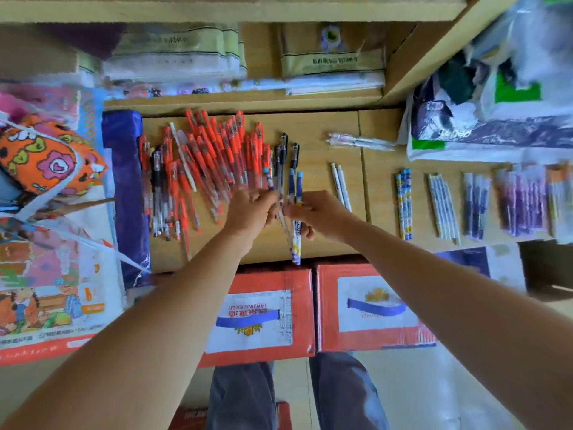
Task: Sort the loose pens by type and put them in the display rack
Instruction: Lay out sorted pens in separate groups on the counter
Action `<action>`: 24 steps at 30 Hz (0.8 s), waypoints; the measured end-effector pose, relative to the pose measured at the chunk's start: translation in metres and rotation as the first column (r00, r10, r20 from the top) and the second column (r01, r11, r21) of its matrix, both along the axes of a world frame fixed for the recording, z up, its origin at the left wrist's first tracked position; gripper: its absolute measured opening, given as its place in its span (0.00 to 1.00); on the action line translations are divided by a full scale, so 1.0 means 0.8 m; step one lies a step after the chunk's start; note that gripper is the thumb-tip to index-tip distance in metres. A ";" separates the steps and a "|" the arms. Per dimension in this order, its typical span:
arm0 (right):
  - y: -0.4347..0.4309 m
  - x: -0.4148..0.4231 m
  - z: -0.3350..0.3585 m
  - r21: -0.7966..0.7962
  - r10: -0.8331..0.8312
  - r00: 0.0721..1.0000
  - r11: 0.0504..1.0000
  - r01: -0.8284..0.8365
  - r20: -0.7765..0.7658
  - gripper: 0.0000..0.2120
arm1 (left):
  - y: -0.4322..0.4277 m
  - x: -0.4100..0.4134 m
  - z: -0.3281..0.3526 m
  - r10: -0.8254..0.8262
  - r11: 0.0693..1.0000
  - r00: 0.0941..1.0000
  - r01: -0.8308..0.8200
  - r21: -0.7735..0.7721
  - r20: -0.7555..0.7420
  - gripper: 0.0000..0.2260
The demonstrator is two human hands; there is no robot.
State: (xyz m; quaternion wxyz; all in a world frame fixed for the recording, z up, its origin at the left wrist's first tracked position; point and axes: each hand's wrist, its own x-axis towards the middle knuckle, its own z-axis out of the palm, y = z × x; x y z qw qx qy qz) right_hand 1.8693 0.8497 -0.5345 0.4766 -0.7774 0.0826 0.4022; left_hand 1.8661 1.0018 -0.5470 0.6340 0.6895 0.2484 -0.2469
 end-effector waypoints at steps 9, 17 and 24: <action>-0.120 -0.013 -0.001 -0.005 -0.008 0.998 1.000 0.008 -0.063 0.12 | -0.115 0.001 0.016 -0.299 0.954 0.954 0.299 -0.015 -0.017 0.09; -0.213 -0.022 0.002 -0.043 0.178 0.975 0.982 -0.184 -0.131 0.12 | -0.222 0.016 -0.002 -0.358 0.905 0.923 0.380 0.190 -0.139 0.10; -0.282 -0.034 -0.011 0.013 -0.010 0.996 1.000 0.011 -0.090 0.10 | -0.292 0.029 -0.011 -0.354 0.919 0.922 0.374 0.121 -0.160 0.10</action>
